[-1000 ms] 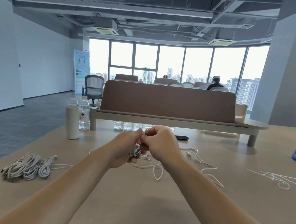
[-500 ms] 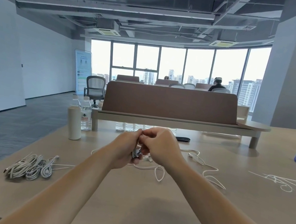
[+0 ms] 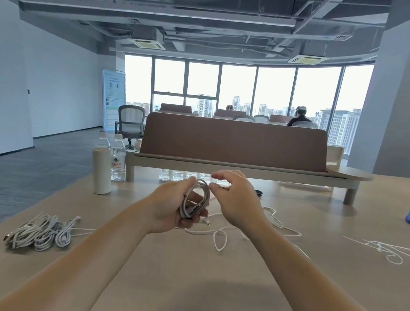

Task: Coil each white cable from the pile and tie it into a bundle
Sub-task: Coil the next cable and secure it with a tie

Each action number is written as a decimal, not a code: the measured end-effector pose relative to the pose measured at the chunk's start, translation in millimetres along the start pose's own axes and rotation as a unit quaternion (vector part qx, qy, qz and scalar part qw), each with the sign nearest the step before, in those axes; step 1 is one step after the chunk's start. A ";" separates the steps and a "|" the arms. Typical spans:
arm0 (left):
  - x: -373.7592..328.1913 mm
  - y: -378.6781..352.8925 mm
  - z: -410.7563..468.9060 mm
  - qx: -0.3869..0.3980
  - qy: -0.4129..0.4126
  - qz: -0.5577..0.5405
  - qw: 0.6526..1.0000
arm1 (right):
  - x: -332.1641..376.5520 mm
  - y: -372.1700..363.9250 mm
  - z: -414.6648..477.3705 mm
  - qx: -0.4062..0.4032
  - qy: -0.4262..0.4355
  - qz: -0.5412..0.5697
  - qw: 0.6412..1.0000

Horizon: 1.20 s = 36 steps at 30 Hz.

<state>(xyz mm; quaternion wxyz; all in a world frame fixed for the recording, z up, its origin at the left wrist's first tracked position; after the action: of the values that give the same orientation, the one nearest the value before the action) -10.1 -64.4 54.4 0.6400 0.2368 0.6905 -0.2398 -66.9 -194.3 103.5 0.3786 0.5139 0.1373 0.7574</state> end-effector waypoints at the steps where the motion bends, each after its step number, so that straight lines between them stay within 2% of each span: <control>1: -0.1 -2.1 0.5 0.012 0.003 0.001 1.000 | -2.7 -1.1 0.7 0.022 -0.002 0.011 1.000; 3: 0.1 -5.3 1.1 0.030 0.008 0.004 1.000 | -4.3 -6.6 -0.3 0.061 0.000 0.009 0.998; 5: 0.5 -6.2 2.6 0.032 0.009 0.007 0.999 | -4.4 -9.7 -1.2 0.068 0.010 -0.010 0.998; 9: 2.9 -10.9 5.8 0.046 0.004 0.009 0.999 | -4.1 -11.6 -1.4 0.039 0.030 -0.064 0.997; 13: 5.1 -14.7 7.9 0.055 0.005 0.012 0.998 | -8.6 -5.1 1.0 -0.001 0.019 -0.075 0.997; 20: 7.0 -17.6 14.1 0.075 0.020 0.036 0.996 | -17.2 -11.8 1.8 0.063 0.012 -0.070 0.996; 31: 22.9 -36.2 45.1 0.084 0.067 -0.079 0.991 | -56.9 1.6 7.9 -0.013 0.024 -0.134 0.991; 36: 25.6 -55.8 76.8 0.070 0.058 -0.021 0.996 | -78.1 23.7 7.0 -0.045 0.012 -0.145 0.988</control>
<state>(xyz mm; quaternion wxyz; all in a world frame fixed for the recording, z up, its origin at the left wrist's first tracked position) 11.9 -155.8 25.4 0.5753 0.2801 0.7128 -0.2871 -56.5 -267.5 68.0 0.5050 0.4622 0.1807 0.7062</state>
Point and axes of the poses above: each hand's wrist, its own z-axis towards the middle knuckle, its own y-axis out of the back of the hand, x = y × z, the point moved 7 cm from there along z, towards the middle knuckle, and after that the axes turned 6 degrees about x, right-handed, at the moved point
